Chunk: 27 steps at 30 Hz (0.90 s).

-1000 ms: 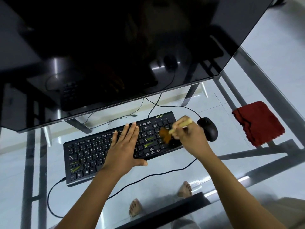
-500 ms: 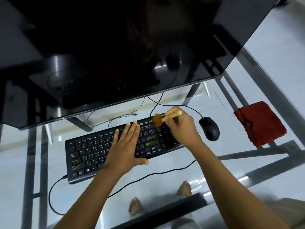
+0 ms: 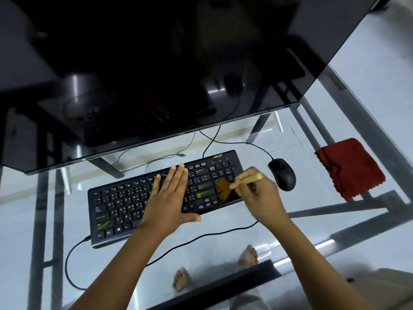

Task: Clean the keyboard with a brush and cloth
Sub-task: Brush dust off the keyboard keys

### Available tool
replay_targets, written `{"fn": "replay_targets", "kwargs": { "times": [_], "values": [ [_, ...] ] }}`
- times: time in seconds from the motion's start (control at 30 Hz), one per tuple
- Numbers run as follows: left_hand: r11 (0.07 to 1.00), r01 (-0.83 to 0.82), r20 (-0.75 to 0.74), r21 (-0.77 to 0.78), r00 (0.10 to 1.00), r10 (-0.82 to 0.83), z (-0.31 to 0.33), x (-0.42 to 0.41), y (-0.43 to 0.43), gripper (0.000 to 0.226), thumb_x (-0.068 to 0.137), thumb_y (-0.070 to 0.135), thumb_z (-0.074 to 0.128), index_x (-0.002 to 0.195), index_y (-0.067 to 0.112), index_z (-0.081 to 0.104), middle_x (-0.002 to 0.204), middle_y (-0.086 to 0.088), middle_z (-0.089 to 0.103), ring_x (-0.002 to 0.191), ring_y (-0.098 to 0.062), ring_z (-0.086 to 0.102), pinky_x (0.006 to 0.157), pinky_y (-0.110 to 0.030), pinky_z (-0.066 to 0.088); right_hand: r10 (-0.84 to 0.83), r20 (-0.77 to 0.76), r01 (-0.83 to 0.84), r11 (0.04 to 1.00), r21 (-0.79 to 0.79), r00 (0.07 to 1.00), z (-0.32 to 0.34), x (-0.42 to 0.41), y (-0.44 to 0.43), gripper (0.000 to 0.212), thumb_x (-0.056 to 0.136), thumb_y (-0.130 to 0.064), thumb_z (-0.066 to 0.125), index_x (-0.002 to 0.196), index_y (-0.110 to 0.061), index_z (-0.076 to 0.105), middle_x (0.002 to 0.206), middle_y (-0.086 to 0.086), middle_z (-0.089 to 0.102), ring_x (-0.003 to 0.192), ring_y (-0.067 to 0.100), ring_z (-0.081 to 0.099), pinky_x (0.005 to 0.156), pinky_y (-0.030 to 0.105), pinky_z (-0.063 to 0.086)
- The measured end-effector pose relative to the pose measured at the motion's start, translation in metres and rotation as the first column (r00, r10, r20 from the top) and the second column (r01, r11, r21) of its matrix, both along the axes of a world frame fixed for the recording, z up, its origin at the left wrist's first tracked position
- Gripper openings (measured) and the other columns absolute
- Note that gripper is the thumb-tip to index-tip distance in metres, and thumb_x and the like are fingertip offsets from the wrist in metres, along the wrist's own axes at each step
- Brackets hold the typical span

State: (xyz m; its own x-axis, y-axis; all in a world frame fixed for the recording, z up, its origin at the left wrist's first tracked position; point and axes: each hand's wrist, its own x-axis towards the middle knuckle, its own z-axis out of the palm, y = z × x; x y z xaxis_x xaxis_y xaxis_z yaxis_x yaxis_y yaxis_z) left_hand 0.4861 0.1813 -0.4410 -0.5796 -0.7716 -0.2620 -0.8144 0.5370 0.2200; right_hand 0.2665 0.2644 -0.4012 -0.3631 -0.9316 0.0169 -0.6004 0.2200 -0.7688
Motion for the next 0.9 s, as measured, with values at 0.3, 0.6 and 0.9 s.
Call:
{"fn": "replay_targets", "kwargs": {
  "times": [0.3,0.6,0.9],
  "values": [
    [1.0,-0.006,0.013,-0.003,1.0,0.006,0.001,-0.001,0.001,0.127,0.066,0.081,0.053,0.15,0.019,-0.019,0.156,0.006,-0.028,0.143,-0.013,-0.028,0.118,-0.046,-0.011,-0.122,-0.047,0.121,0.993,-0.006,0.991,0.01,-0.005,-0.003,0.018,0.088,-0.002,0.055,0.079,-0.017,0.058,0.083,0.0,0.067,0.073,0.01,0.065,0.068,0.029,0.053],
    [1.0,-0.029,-0.009,0.002,1.0,0.029,0.006,0.008,0.004,0.123,0.07,0.08,0.051,0.151,0.016,-0.016,0.157,0.003,-0.026,0.143,-0.013,-0.027,0.118,-0.045,-0.013,-0.242,-0.013,0.241,0.969,-0.051,0.97,0.011,-0.015,-0.005,0.016,0.09,0.001,0.053,0.083,-0.012,0.058,0.084,0.002,0.066,0.076,0.003,0.062,0.07,0.014,0.048],
    [0.997,-0.077,-0.021,-0.011,0.997,0.077,0.007,0.03,0.009,0.118,0.073,0.079,0.046,0.151,0.015,-0.014,0.158,0.002,-0.023,0.144,-0.013,-0.025,0.117,-0.045,-0.015,-0.174,0.058,0.179,0.98,-0.085,0.983,0.017,0.012,-0.026,0.006,0.094,-0.01,0.055,0.091,-0.014,0.059,0.09,0.007,0.07,0.084,0.018,0.068,0.081,0.035,0.057]
  ]
}}
